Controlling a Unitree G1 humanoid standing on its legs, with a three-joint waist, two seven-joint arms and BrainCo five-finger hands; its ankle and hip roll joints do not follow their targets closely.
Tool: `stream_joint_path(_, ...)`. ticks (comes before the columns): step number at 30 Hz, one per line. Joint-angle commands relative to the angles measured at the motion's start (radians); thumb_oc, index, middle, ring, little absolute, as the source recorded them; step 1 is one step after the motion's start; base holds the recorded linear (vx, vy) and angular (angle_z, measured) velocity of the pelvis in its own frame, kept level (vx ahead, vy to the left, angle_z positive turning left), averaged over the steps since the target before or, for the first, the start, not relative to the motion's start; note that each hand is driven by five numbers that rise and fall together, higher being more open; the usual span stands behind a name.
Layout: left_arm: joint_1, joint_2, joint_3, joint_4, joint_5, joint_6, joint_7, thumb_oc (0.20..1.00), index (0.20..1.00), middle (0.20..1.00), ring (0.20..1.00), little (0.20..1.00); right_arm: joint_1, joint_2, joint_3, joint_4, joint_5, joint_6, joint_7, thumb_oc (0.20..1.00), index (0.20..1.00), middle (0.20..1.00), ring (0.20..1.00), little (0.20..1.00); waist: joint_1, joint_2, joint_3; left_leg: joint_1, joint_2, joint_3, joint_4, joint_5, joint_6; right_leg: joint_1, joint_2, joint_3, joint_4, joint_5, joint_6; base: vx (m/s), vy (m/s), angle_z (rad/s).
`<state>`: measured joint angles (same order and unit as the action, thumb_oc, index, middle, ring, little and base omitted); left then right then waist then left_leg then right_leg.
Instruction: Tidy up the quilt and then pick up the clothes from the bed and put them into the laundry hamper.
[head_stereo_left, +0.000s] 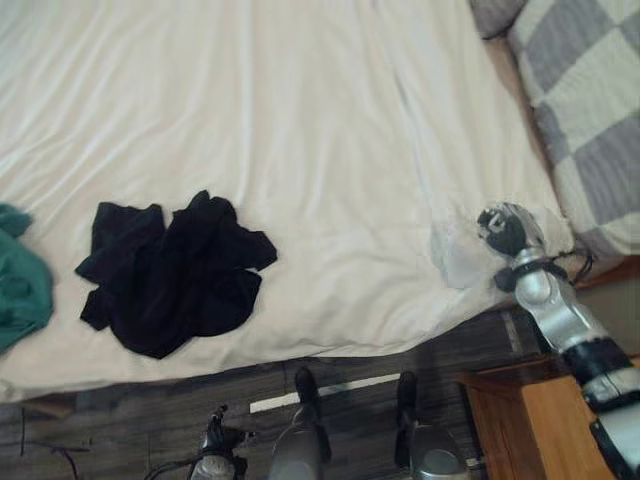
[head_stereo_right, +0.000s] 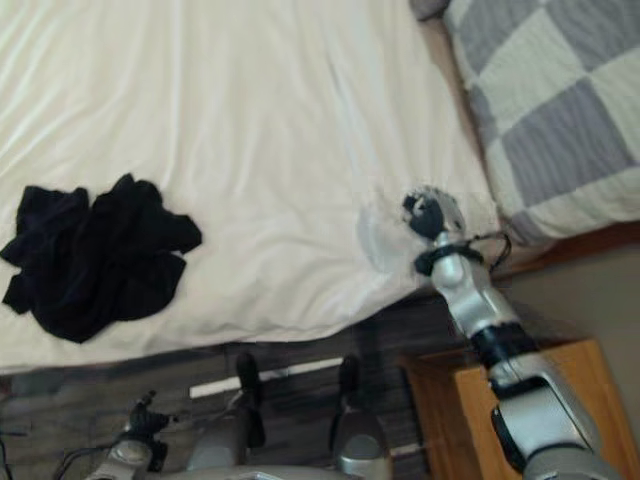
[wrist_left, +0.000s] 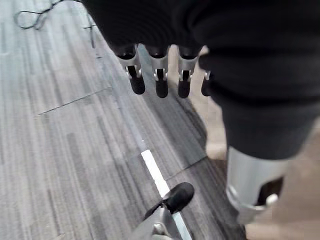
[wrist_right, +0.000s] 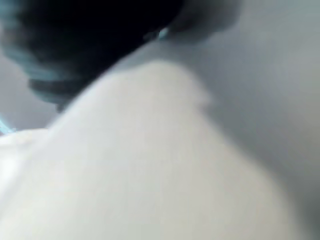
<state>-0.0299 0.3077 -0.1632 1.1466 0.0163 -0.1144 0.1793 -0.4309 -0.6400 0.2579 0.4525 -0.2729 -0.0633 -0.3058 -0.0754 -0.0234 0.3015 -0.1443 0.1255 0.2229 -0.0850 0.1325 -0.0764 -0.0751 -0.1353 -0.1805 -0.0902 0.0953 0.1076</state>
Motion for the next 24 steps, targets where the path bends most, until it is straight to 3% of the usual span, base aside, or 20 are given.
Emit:
stream_joint_path(1, -0.04, -0.003, -0.016, 0.081, 0.019, 0.011, 0.002, 1.0, 1.0, 1.0, 1.0, 1.0, 0.054, -0.043, -0.029, 0.054, 0.039, -0.005, -0.015, 0.589, 0.589, 0.589, 0.589, 0.589, -0.022, -0.032, -0.078, 0.122, 0.041, 0.018, 0.016, -0.136, -0.06, -0.064, -0.07, 0.038, 0.003, -0.032, 0.093, 0.04, 0.021, -0.24)
stream_joint_path(2, -0.04, -0.004, -0.016, 0.081, 0.022, 0.013, -0.002, 1.0, 1.0, 1.0, 1.0, 1.0, 0.094, -0.032, -0.05, 0.057, 0.049, -0.005, -0.014, 1.0, 1.0, 1.0, 1.0, 1.0, -0.028, -0.037, -0.084, 0.13, 0.041, 0.022, 0.016, -0.14, -0.059, -0.061, -0.069, 0.042, 0.003, -0.031, 0.094, 0.05, 0.019, -0.22)
stream_joint_path(3, -0.046, -0.005, -0.011, 0.087, 0.024, 0.021, -0.003, 1.0, 1.0, 1.0, 1.0, 1.0, 0.162, 0.006, -0.091, 0.1, 0.086, 0.0, -0.016, 1.0, 1.0, 1.0, 1.0, 1.0, -0.048, -0.044, -0.098, 0.144, 0.044, 0.032, 0.016, -0.145, -0.056, -0.057, -0.064, 0.05, 0.003, -0.029, 0.096, 0.03, 0.014, -0.15)
stream_joint_path(5, -0.045, -0.004, -0.013, 0.087, 0.023, 0.021, -0.003, 1.0, 1.0, 1.0, 1.0, 1.0, 0.166, 0.006, -0.094, 0.099, 0.085, -0.001, -0.016, 1.0, 1.0, 1.0, 1.0, 1.0, -0.045, -0.045, -0.098, 0.146, 0.043, 0.034, 0.016, -0.146, -0.056, -0.056, -0.064, 0.051, 0.003, -0.029, 0.096, 0.03, 0.007, -0.21)
stream_joint_path(10, -0.058, 0.008, 0.007, 0.104, 0.002, 0.045, -0.009, 1.0, 1.0, 1.0, 1.0, 1.0, 0.364, 0.091, -0.31, 0.292, 0.267, 0.025, -0.077, 1.0, 1.0, 1.0, 1.0, 1.0, -0.09, -0.061, -0.14, 0.183, 0.055, 0.055, 0.007, -0.152, -0.056, -0.037, -0.059, 0.064, 0.003, -0.028, 0.103, 0.06, 0.027, -0.18)
stream_joint_path(11, -0.064, 0.018, 0.013, 0.101, -0.014, 0.049, -0.012, 1.0, 1.0, 1.0, 1.0, 1.0, 0.384, 0.087, -0.396, 0.299, 0.362, 0.02, -0.113, 1.0, 1.0, 1.0, 1.0, 1.0, -0.101, -0.059, -0.15, 0.188, 0.056, 0.055, 0.003, -0.153, -0.057, -0.033, -0.061, 0.063, 0.003, -0.026, 0.107, 0.06, 0.048, -0.12)
stream_joint_path(15, -0.059, 0.024, 0.024, 0.087, -0.03, 0.039, -0.014, 1.0, 1.0, 1.0, 1.0, 1.0, 0.391, 0.058, -0.507, 0.167, 0.365, -0.01, -0.196, 1.0, 1.0, 1.0, 1.0, 1.0, -0.103, -0.05, -0.163, 0.192, 0.05, 0.051, 0.002, -0.159, -0.054, -0.028, -0.069, 0.061, 0.003, -0.025, 0.111, 0.06, 0.055, -0.11)
stream_joint_path(16, -0.059, 0.023, 0.024, 0.086, -0.03, 0.039, -0.014, 1.0, 1.0, 1.0, 1.0, 1.0, 0.394, 0.06, -0.509, 0.162, 0.363, -0.007, -0.196, 0.442, 0.442, 0.442, 0.442, 0.442, -0.103, -0.05, -0.163, 0.193, 0.05, 0.05, 0.002, -0.16, -0.054, -0.027, -0.069, 0.06, 0.003, -0.025, 0.112, 0.06, 0.049, -0.07)
stream_joint_path(17, -0.057, 0.02, 0.023, 0.087, -0.026, 0.036, -0.014, 1.0, 1.0, 1.0, 1.0, 1.0, 0.365, 0.054, -0.512, 0.108, 0.353, -0.03, -0.218, 0.2, 0.2, 0.2, 0.2, 0.2, -0.099, -0.047, -0.161, 0.196, 0.048, 0.047, 0.003, -0.165, -0.052, -0.022, -0.071, 0.061, 0.003, -0.027, 0.111, 0.05, 0.034, -0.04)
stream_joint_path(18, -0.051, 0.015, 0.017, 0.089, -0.019, 0.035, -0.013, 1.0, 1.0, 1.0, 1.0, 1.0, 0.315, 0.055, -0.504, 0.02, 0.351, -0.068, -0.229, 0.2, 0.2, 0.2, 0.2, 0.2, -0.09, -0.044, -0.16, 0.193, 0.045, 0.043, 0.005, -0.165, -0.051, -0.02, -0.072, 0.063, 0.003, -0.031, 0.11, 0.05, 0.037, -0.02)
stream_joint_path(22, -0.047, 0.006, 0.006, 0.094, -0.008, 0.036, -0.009, 1.0, 1.0, 1.0, 1.0, 1.0, 0.197, 0.058, -0.443, -0.108, 0.317, -0.102, -0.235, 0.2, 0.2, 0.2, 0.2, 0.2, -0.071, -0.041, -0.136, 0.183, 0.04, 0.031, 0.017, -0.166, -0.048, -0.023, -0.072, 0.064, 0.005, -0.035, 0.105, -0.03, 0.002, 0.01)
stream_joint_path(23, -0.059, 0.005, -0.01, 0.093, -0.01, 0.033, -0.001, 1.0, 1.0, 1.0, 1.0, 1.0, 0.098, 0.062, -0.386, -0.146, 0.311, -0.116, -0.238, 0.2, 0.2, 0.2, 0.2, 0.2, -0.047, -0.044, -0.089, 0.134, 0.039, 0.013, 0.063, -0.169, -0.05, -0.044, -0.078, 0.064, 0.015, -0.034, 0.101, -0.12, -0.016, 0.1)
stream_joint_path(24, -0.059, 0.005, -0.01, 0.093, -0.01, 0.033, -0.001, 1.0, 1.0, 1.0, 1.0, 1.0, 0.098, 0.062, -0.386, -0.146, 0.311, -0.116, -0.238, 0.2, 0.2, 0.2, 0.2, 0.2, -0.047, -0.044, -0.089, 0.134, 0.039, 0.013, 0.063, -0.169, -0.05, -0.044, -0.078, 0.064, 0.015, -0.034, 0.101, -0.19, -0.03, 0.05)
